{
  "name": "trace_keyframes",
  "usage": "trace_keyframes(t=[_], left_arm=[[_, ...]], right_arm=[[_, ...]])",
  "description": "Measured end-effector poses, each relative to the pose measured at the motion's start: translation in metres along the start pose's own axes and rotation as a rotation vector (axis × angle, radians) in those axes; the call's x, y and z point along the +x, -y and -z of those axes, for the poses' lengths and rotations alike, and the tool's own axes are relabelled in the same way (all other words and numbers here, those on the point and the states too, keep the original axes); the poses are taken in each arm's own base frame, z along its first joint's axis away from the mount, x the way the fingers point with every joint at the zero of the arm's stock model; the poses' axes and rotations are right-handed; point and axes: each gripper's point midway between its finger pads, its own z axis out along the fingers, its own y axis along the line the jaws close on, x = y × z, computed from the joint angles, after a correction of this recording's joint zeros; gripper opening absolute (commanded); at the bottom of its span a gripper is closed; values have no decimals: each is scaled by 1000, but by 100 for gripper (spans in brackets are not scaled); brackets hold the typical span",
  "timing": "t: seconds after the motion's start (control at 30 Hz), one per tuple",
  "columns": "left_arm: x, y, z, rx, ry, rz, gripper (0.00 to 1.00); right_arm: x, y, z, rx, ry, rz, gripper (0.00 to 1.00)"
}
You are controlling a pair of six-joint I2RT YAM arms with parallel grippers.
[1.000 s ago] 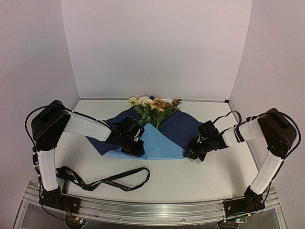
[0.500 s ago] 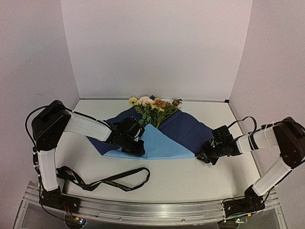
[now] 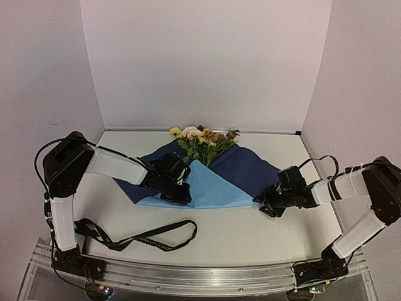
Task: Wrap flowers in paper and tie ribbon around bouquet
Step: Pick up the one-fourth-folded wrapping paper from the center of the board.
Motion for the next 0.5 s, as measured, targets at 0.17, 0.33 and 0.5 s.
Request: trace_keyframes(t=[0.17, 0.33, 0.5], left_arm=[[0, 1, 0, 3, -1, 0, 19], [0, 1, 0, 6, -3, 0, 19], [0, 1, 0, 6, -3, -1, 19]], right_arm=[[6, -2, -4, -8, 10, 24, 36], [1, -4, -8, -19, 38, 36, 28], [-4, -5, -12, -23, 64, 58, 19]])
